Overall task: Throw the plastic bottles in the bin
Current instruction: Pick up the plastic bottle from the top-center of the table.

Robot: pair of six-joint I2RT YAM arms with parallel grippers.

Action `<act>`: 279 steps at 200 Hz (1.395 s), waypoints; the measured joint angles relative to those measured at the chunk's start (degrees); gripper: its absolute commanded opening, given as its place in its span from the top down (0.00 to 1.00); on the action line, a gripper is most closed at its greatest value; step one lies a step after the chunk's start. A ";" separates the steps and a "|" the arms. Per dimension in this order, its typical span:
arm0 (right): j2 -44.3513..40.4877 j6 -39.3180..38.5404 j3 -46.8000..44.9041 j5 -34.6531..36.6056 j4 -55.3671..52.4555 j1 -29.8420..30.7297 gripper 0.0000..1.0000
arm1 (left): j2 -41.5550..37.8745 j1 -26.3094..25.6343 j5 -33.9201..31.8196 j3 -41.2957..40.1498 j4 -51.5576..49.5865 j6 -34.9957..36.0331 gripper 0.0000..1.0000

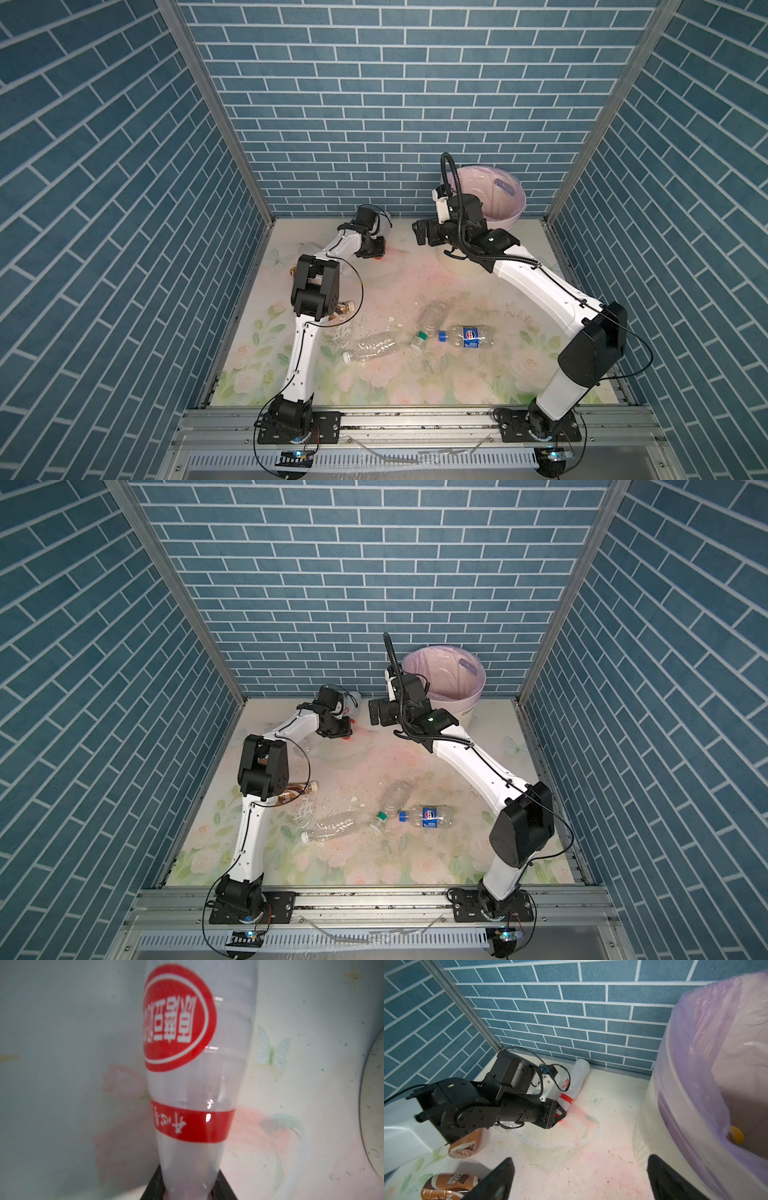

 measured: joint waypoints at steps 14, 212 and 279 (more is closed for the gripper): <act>-0.35 0.42 -0.13 -0.04 0.00 -0.07 0.01 | -2.54 0.00 1.25 -4.28 1.40 -0.17 0.72; 19.34 13.88 22.10 -15.82 -2.84 -1.86 0.13 | -49.35 -6.27 10.80 -48.98 29.46 -7.48 0.72; 24.70 16.09 29.57 -19.41 -3.65 -1.88 0.47 | -52.39 -8.04 10.60 -50.31 29.38 -7.45 0.71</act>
